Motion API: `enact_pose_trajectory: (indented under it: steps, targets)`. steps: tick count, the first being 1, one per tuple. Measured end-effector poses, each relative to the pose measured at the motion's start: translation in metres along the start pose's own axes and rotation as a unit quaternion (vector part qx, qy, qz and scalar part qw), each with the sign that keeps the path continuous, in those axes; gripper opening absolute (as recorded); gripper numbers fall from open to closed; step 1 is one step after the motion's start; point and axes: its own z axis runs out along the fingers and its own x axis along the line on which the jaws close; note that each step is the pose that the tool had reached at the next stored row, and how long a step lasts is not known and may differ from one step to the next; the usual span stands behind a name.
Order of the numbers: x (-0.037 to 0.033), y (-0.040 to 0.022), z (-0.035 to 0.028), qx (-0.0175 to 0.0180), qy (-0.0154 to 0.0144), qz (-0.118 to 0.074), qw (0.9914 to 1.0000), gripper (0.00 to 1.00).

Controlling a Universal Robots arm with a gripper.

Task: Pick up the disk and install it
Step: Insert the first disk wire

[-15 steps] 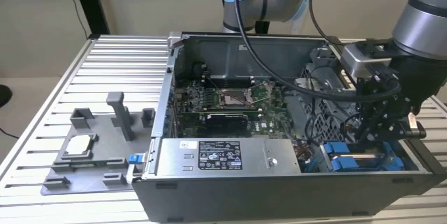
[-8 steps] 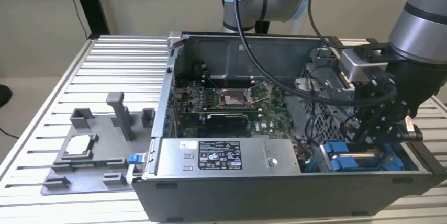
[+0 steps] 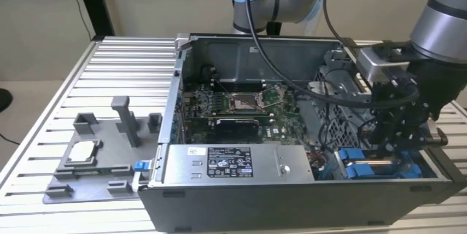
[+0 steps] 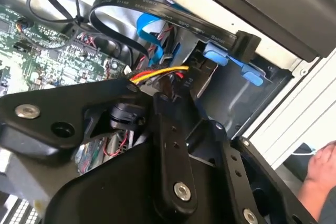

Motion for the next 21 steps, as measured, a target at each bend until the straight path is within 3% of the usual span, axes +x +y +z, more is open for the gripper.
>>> enact_pose_trajectory:
  steps: [7, 9, 12, 14, 21]
  targets:
    - [0.0023, -0.002, -0.0308, 0.0, 0.0004, 0.0, 1.0, 1.0]
    - [0.0026, -0.006, -0.0314, -0.0002, -0.0011, 0.0, 1.0, 1.0]
    - [0.0031, -0.0141, -0.0311, -0.0005, -0.0068, 0.0, 0.99998, 1.0]
    - [0.0034, -0.0184, -0.031, -0.0007, -0.009, 0.0, 0.99996, 1.0]
    - [0.0033, -0.0193, -0.0311, -0.0009, -0.0106, 0.0, 0.99994, 1.0]
